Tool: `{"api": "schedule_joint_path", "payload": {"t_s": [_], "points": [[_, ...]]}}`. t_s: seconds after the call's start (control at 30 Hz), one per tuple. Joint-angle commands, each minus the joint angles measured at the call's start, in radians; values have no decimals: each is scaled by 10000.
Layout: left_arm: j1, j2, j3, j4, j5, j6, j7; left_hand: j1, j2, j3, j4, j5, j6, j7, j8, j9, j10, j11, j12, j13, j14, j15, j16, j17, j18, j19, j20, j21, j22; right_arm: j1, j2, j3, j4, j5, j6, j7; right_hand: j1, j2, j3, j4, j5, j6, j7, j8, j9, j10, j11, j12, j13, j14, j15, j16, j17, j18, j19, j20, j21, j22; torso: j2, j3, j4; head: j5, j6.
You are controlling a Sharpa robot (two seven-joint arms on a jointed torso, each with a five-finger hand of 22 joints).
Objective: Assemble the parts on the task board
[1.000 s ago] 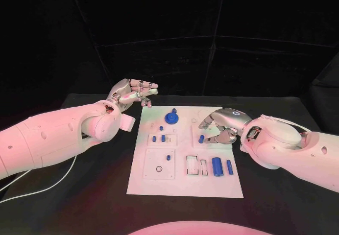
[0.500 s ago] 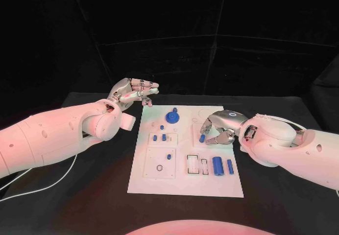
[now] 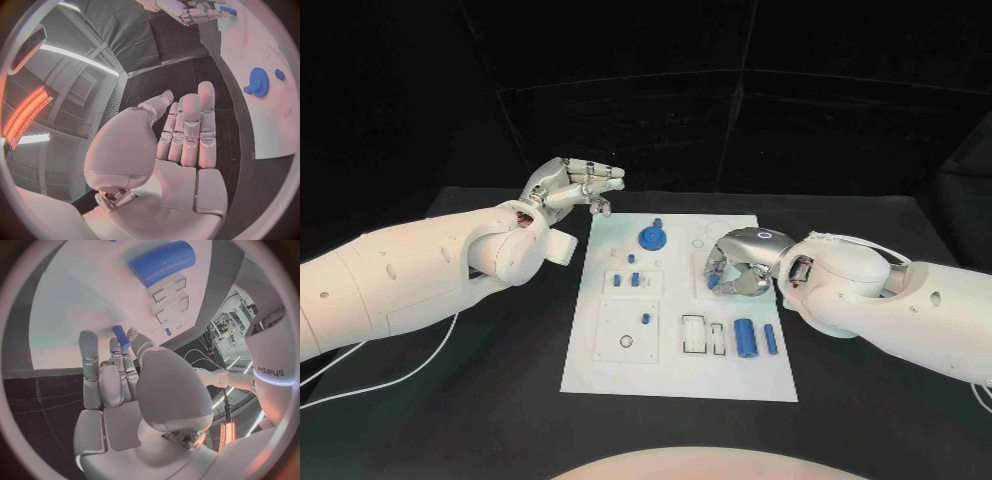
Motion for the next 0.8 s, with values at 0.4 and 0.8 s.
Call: {"api": "schedule_joint_path", "payload": {"t_s": [0.4, 0.8], "points": [[13, 6, 8, 4, 36, 146, -32, 30, 52, -48, -11, 3, -78, -10, -50, -10, -71, -5, 55, 10, -72, -9, -47, -1, 137, -46, 32, -45, -16, -14, 75, 3, -45, -281, -346, -98, 528, 350, 1429, -301, -536, 934, -45, 283, 73, 1027, -149, -305, 21, 409, -236, 179, 163, -116, 200, -109, 326, 397, -3, 2, -5, -1, -50], [13, -4, 7, -42, 36, 162, -55, 30, 62, -59, -9, 3, -80, -6, -47, -9, -79, -2, 67, 11, -74, -8, -47, -8, 137, -42, 32, -54, -23, -14, -494, 16, 895, -140, -1605, 193, 218, 52, 2262, -545, -554, 1058, -31, 204, 28, 1299, -146, -677, 26, 427, -227, 295, 304, -158, 238, -119, 573, 682, -17, -2, -13, 16, -38]]}}
